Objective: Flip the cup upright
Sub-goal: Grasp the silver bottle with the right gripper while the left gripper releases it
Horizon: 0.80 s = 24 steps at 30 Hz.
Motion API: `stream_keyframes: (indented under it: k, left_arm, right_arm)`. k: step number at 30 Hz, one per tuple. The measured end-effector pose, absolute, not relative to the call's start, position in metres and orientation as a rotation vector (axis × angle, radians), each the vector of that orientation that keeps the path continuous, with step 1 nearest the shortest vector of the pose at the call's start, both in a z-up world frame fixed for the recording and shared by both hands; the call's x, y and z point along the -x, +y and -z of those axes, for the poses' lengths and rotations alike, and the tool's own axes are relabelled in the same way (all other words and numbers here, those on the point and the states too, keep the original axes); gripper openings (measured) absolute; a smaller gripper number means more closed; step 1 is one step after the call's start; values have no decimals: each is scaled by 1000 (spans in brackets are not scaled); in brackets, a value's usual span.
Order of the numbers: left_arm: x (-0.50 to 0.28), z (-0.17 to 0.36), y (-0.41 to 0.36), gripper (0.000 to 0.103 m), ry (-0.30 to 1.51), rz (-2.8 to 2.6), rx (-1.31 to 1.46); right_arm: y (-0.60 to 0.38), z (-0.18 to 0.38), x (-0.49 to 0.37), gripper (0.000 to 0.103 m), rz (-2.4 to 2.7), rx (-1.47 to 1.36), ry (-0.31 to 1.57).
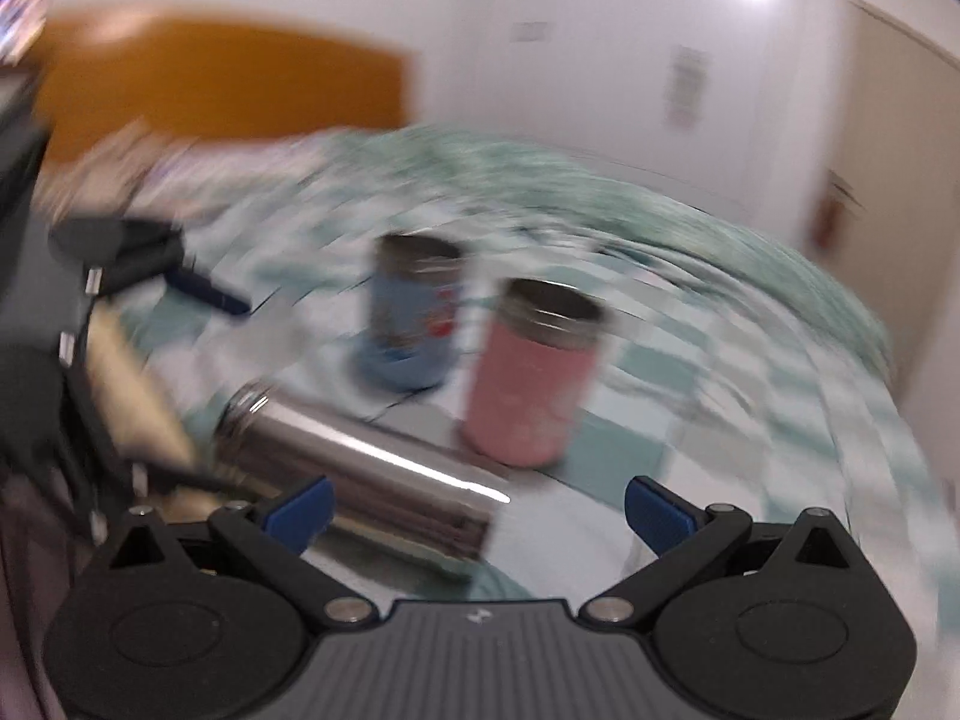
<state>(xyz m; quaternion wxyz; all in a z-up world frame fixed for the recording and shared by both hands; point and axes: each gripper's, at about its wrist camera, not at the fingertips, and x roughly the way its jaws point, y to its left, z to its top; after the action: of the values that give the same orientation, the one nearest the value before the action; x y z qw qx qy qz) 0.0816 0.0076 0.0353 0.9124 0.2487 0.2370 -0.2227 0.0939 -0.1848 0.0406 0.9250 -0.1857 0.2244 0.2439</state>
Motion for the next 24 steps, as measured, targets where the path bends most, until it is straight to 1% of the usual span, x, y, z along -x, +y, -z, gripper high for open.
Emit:
stream_keyframes:
  k: [3,8,13,14,15,16,18,20,22,24]
  left_arm:
    - [-70,-35,23,103,524,369,-406]
    - [-52,-28,28,103,541,291,-386]
    - [-49,-27,26,103,541,289,-397]
    - [-46,-25,30,103,540,290,-397]
    - [-44,-24,31,103,540,291,-397]
    - [-43,-23,32,103,541,291,-394]
    - [-46,-21,32,103,541,289,-389]
    - [-44,-21,34,103,535,286,-381]
    - [-42,-22,37,103,530,285,-372]
    - [-41,-22,39,103,525,288,-364]
  right_arm:
    - [-151,-42,-104,103,-625,614,464]
    - [-107,-37,-114,103,-759,930,483]
    - [-84,-25,-124,102,-810,1103,550]
    - [-81,-23,-129,102,-825,1111,581]
    - [-79,-21,-135,99,-841,1109,614]
    - [-76,-17,-142,91,-860,1099,667]
    - [-75,-14,-158,80,-896,1023,798]
    - [-79,-17,-172,78,-893,928,876]
    - [-86,-23,-182,72,-876,797,968]
    - [-101,-27,-190,70,-814,597,1078]
